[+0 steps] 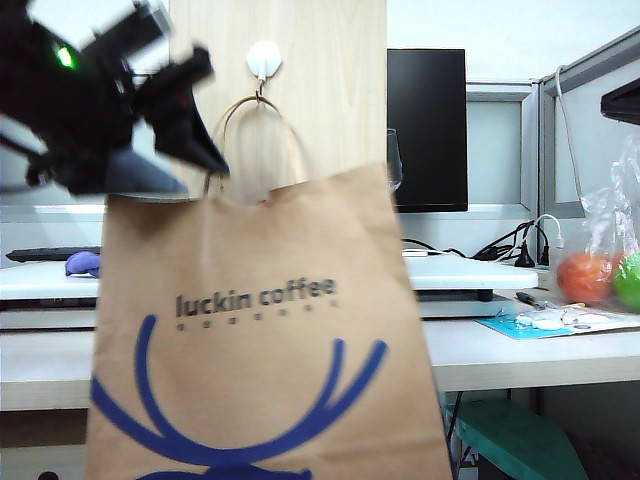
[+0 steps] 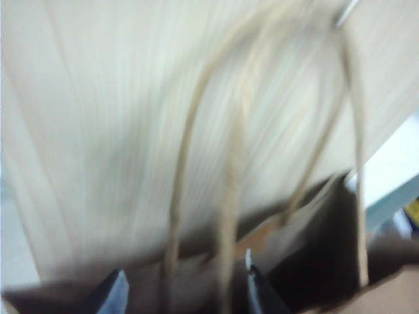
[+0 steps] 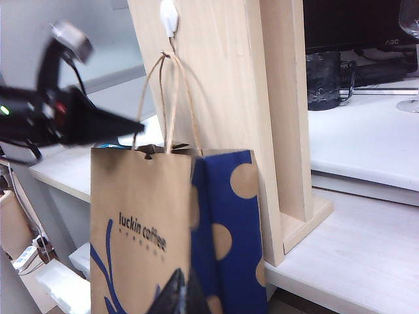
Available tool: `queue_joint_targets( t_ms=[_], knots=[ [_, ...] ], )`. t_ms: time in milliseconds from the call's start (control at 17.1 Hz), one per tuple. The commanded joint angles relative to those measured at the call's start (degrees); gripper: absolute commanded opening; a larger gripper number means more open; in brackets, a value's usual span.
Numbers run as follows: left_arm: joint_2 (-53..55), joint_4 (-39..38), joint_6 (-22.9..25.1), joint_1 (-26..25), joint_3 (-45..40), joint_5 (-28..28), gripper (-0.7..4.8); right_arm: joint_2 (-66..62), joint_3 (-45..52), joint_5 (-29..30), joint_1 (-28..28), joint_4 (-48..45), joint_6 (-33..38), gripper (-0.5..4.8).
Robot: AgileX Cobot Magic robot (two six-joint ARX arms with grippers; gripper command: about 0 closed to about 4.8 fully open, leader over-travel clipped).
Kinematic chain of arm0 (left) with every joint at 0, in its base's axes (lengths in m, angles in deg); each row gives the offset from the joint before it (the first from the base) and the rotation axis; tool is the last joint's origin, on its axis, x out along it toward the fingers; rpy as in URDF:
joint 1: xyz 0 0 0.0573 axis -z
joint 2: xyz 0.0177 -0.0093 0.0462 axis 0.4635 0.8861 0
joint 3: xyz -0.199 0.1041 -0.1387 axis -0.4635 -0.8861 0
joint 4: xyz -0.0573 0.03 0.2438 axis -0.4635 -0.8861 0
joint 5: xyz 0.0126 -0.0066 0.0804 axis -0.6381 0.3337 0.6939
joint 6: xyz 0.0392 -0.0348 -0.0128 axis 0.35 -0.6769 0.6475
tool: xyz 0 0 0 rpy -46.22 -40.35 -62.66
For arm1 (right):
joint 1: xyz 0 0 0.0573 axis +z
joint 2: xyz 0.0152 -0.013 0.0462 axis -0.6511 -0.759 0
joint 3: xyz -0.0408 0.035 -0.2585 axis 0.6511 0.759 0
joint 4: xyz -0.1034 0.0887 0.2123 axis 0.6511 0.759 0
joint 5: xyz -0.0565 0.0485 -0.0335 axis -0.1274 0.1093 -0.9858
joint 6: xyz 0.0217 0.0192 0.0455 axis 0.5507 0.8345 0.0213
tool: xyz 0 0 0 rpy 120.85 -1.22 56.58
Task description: Pick up the paper bag and hang it on the hook.
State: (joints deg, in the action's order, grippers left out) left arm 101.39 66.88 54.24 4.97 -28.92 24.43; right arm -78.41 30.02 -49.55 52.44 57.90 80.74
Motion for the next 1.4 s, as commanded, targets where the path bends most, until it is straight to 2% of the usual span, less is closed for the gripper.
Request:
queue_joint_targets(
  t_ms=[58, 175, 292, 409, 526, 585, 643, 818, 935, 994, 1111, 1286, 1403],
  knots=[
    [-4.9, -2.45, -0.07, -0.02, 0.24, -0.22, 2.47, 0.0, 0.39, -0.04, 0.02, -0.61, -0.04, -0.01],
    [-7.87, -6.34, -0.09, 0.07, 0.24, -1.49, 2.47, 0.0, 0.39, -0.02, 0.02, -0.61, -0.04, -0.01],
    [-9.2, -6.78, -0.11, 1.62, 0.24, -2.43, 2.47, 0.0, 0.39, -0.02, 0.02, -0.61, -0.04, -0.01],
    [-11.76, -7.74, 0.66, 5.31, 0.24, -2.21, 2.47, 0.0, 0.39, -0.04, 0.02, -0.61, -0.04, -0.01],
    [-16.04, -12.09, 1.88, 9.22, 0.24, 3.69, 2.33, 0.0, 0.39, -0.02, 0.02, -0.63, -0.04, -0.01],
    [-19.41, -14.14, 4.59, 10.4, 0.24, 5.38, 0.89, 0.0, 0.39, -0.02, 0.02, -0.61, -0.04, -0.01],
    [-22.47, -15.12, 5.81, 11.19, 0.22, 6.03, 0.05, 0.0, 0.39, -0.02, 0.02, -0.61, -0.04, -0.01],
    [-35.91, -17.55, 7.63, 11.58, 0.2, 7.69, -0.06, 0.0, 0.39, -0.02, 0.02, -0.61, -0.04, -0.01],
    [-42.12, -21.35, 9.62, 11.58, 0.2, 12.02, -0.06, 0.0, 0.39, 0.0, 0.02, -0.61, -0.04, -0.01],
    [-46.93, -26.34, 11.32, 11.56, 0.17, 15.76, -0.06, 0.0, 0.39, -0.02, 0.04, -0.59, -0.04, -0.01],
    [-53.24, -33.68, 11.85, 11.56, 0.17, 19.96, -0.06, 0.0, 0.39, 0.0, 0.02, -0.63, -0.04, 0.0],
    [-60.11, -39.06, 11.87, 11.56, 0.17, 20.7, -0.06, 0.0, 0.39, -0.02, 0.02, -0.61, -0.04, 0.0],
    [-62.07, -39.43, 11.72, 11.56, 0.17, 20.72, -0.06, 0.0, 0.39, -0.02, 0.02, -0.61, -0.04, 0.0]
  ],
)
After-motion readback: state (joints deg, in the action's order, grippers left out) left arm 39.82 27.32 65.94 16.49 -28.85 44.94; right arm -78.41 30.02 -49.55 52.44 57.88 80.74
